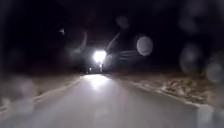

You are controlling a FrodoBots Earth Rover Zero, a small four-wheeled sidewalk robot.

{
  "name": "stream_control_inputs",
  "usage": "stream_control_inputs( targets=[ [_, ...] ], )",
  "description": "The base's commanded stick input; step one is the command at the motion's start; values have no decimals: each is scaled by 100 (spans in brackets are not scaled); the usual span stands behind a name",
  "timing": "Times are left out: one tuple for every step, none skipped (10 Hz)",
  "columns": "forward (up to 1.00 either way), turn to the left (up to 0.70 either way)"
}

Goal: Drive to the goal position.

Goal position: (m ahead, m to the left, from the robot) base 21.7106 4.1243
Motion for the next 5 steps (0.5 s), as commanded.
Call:
stream_control_inputs(
  targets=[
    [85,3],
    [85,3],
    [85,7],
    [85,8],
    [85,7]
  ],
)
